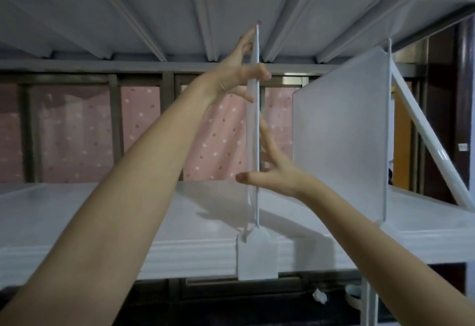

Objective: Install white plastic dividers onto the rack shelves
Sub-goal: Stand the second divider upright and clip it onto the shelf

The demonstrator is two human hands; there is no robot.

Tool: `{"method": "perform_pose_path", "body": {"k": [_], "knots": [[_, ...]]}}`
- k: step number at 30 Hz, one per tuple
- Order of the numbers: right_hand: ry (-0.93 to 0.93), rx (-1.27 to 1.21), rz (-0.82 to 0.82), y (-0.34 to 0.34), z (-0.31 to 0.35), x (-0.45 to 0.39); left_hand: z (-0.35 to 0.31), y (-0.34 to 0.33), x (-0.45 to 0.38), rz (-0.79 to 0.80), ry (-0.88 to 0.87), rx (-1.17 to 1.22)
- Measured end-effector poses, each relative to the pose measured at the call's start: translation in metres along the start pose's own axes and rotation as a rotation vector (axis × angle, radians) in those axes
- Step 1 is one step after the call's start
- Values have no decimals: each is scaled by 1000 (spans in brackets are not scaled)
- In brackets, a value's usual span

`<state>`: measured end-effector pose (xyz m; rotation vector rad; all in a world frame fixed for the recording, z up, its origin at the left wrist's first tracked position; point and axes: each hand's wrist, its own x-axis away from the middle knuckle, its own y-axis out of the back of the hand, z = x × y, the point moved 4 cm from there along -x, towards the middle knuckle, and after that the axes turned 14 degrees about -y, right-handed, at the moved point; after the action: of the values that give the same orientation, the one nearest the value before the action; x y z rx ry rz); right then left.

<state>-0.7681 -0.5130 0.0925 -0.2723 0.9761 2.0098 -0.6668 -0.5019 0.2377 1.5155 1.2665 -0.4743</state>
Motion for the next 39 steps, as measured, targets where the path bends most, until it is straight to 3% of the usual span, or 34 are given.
{"method": "perform_pose_path", "body": {"k": [8,15,39], "knots": [[-6,29,3,-8,-9,-4,2,-3,5,-71,-57,9],[39,-108,-7,-14,-9,7,7,-9,11,-119,-80,-41],[-12,-40,-45,-26,-19,19,9,-16,26,-193,-129,-91]]}}
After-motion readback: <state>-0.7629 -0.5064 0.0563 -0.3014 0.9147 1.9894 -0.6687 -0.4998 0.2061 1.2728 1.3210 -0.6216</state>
